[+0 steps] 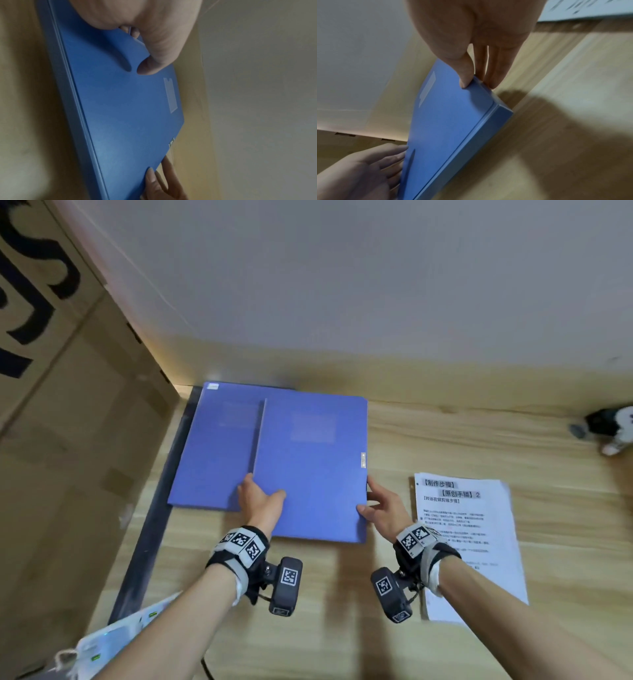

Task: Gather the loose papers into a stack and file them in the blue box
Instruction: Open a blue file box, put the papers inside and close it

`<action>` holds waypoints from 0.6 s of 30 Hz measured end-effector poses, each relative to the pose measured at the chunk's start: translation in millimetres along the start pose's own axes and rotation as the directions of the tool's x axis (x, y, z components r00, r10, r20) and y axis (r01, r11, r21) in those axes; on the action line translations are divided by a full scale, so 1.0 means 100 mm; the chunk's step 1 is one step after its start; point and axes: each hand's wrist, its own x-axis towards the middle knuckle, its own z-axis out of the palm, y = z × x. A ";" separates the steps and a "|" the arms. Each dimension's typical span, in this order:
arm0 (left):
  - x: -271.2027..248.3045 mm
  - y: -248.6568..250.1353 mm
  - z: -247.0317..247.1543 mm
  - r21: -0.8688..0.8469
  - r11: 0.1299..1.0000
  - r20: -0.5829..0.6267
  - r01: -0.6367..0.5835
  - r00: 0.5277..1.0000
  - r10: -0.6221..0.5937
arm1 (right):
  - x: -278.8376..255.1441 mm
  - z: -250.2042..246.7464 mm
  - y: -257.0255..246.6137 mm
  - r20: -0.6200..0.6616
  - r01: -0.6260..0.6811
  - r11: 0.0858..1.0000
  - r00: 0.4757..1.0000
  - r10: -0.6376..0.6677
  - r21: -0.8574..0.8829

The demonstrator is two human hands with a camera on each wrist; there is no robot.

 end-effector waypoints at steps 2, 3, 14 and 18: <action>-0.21 -0.04 0.19 0.018 1.000 0.051 0.002 0.999 -0.003 | -0.13 -0.20 0.17 -0.031 -0.052 0.998 0.998 0.051 -0.041; -0.30 -0.08 0.27 0.031 1.000 0.077 0.006 0.997 -0.008 | -0.19 -0.29 0.26 -0.040 -0.082 0.994 0.996 0.079 -0.078; -0.77 -0.27 0.62 0.369 0.929 0.277 -0.036 0.958 -0.073 | -0.58 -0.71 0.55 -0.067 -0.181 0.909 0.984 0.168 -0.374; -0.89 -0.10 0.74 0.594 0.724 0.419 -0.351 0.903 0.094 | -0.56 -0.80 0.52 -0.099 -0.171 0.943 0.984 0.149 -0.284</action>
